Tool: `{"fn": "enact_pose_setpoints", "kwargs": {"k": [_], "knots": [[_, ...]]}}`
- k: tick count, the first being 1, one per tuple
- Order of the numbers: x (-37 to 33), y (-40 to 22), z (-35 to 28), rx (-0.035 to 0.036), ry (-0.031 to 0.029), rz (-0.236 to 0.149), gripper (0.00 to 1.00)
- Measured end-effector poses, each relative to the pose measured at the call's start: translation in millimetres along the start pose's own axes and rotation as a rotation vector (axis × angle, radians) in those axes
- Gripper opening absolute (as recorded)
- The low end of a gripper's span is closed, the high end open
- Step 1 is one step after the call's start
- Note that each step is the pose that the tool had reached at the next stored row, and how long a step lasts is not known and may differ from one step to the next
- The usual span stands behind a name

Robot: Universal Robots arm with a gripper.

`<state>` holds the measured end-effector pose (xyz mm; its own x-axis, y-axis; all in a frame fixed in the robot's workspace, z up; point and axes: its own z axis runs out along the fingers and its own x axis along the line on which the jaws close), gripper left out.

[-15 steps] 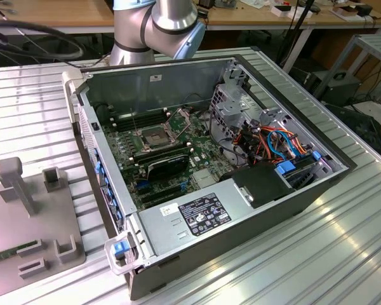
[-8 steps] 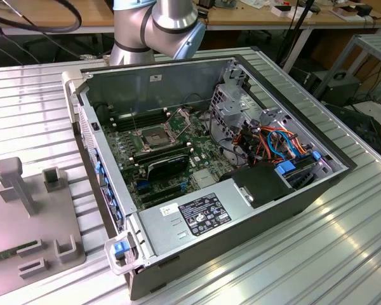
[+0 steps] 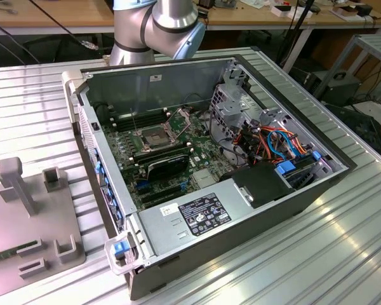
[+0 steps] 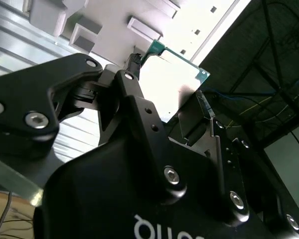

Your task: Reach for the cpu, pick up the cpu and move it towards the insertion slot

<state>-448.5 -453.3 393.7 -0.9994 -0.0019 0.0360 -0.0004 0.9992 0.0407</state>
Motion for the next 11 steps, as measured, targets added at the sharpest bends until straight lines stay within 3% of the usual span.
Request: {"fn": "enact_pose_setpoints", "kwargs": {"k": [2,11], "knots": [[0.2,0.2,-6.1,0.0001,0.0001,0.000,0.55],[-0.9,0.3,-7.0,0.0002,0.0001,0.000,0.55]]}}
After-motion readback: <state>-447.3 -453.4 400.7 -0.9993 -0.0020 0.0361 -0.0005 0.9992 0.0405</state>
